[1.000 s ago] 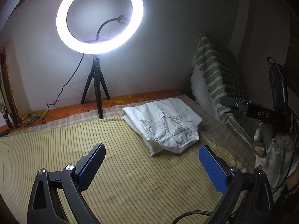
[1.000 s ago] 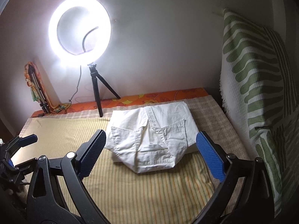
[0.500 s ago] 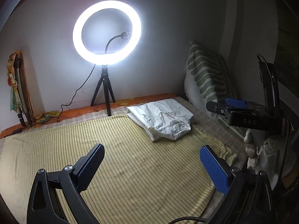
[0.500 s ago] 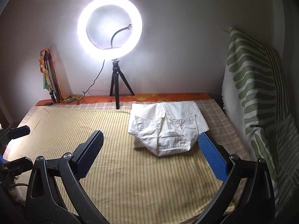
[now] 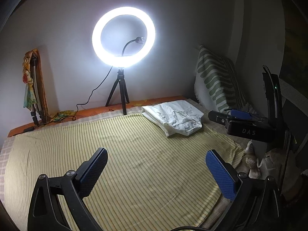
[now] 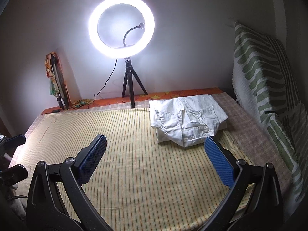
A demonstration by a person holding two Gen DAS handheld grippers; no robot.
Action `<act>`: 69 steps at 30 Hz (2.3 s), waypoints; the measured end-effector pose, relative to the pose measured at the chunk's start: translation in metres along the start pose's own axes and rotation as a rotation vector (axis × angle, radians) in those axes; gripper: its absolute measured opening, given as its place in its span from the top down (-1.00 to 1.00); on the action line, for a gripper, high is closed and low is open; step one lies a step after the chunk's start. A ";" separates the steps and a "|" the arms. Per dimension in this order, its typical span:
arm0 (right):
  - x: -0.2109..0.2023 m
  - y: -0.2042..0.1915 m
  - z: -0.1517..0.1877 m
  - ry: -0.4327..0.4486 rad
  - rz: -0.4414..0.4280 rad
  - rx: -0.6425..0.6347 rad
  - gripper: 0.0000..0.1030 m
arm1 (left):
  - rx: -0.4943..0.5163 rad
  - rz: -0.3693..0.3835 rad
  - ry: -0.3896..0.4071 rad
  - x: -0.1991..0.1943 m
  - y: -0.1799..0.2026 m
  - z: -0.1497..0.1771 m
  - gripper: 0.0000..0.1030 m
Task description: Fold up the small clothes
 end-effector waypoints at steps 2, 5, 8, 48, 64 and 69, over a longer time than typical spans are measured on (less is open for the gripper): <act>-0.002 0.002 -0.001 0.021 0.003 0.009 -1.00 | 0.015 -0.021 0.009 -0.004 0.000 0.002 -0.99; -0.002 0.007 0.001 0.035 -0.021 0.039 -1.00 | 0.017 -0.028 -0.010 -0.006 -0.001 0.007 -0.99; -0.001 0.010 0.004 0.040 -0.036 0.052 -1.00 | 0.021 -0.045 -0.031 -0.004 -0.001 0.012 -0.99; 0.016 0.017 0.018 -0.012 -0.009 0.066 -1.00 | 0.067 -0.091 -0.065 -0.003 0.006 0.020 -0.99; 0.019 0.014 0.023 -0.032 -0.032 0.060 -1.00 | 0.067 -0.096 -0.084 0.003 0.009 0.021 -0.99; 0.019 0.014 0.023 -0.036 -0.033 0.059 -1.00 | 0.067 -0.092 -0.088 0.005 0.011 0.021 -0.99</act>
Point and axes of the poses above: each gripper's, at about its wrist camera, not at the fingertips, and x roughly the way its jaws point, y to its right, z to its underside, the point moved 6 cm from there along x, roughly the way its jaws point, and after that the axes turned 14 degrees about x, right-handed, at the moved point
